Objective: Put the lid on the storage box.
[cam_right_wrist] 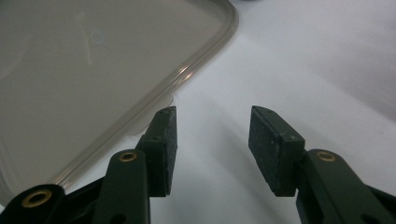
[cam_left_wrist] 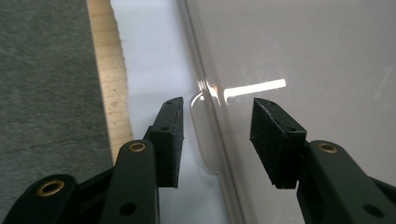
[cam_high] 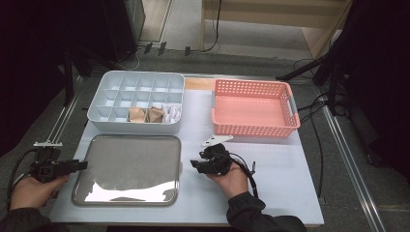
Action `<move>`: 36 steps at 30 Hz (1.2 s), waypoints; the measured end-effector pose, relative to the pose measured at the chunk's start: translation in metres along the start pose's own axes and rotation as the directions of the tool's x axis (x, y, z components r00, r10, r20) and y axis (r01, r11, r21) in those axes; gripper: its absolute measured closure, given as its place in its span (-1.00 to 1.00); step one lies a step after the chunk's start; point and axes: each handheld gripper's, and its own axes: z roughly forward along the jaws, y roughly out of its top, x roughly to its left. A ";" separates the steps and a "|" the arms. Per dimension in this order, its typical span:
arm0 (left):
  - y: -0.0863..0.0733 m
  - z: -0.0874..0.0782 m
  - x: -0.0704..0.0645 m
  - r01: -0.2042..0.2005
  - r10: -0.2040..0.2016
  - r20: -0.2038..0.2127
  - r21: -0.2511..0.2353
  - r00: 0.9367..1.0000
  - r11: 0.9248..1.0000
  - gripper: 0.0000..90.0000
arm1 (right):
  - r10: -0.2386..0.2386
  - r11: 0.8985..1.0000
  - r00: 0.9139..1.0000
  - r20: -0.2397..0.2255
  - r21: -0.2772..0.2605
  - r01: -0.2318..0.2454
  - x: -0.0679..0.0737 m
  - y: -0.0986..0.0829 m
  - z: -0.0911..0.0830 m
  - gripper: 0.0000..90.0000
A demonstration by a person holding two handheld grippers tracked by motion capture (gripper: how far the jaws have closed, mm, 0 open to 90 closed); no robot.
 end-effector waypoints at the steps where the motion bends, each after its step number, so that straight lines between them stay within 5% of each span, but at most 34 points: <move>1: 0.000 0.000 -0.001 0.005 -0.005 0.007 0.004 1.000 1.000 0.26 | 0.001 1.000 1.000 0.000 0.001 -0.001 0.000 0.000 0.000 0.19; 12: 0.002 0.001 -0.006 -0.001 0.002 -0.017 0.029 1.000 1.000 0.26 | 0.005 0.999 1.000 0.006 0.037 -0.005 0.012 0.000 0.008 0.19; 24: 0.003 0.001 -0.006 -0.005 0.006 -0.018 0.040 1.000 0.999 0.26 | 0.081 0.993 0.995 0.050 0.083 -0.085 0.033 0.007 0.023 0.20; 33: 0.003 0.001 -0.008 -0.007 0.008 -0.032 0.043 0.999 0.999 0.27 | 0.167 0.980 0.982 0.088 0.095 -0.176 0.042 0.012 0.030 0.23; 36: 0.004 0.001 -0.008 -0.005 0.006 -0.034 0.044 0.999 0.999 0.27 | 0.223 0.966 0.970 0.097 0.114 -0.234 0.043 0.013 0.033 0.26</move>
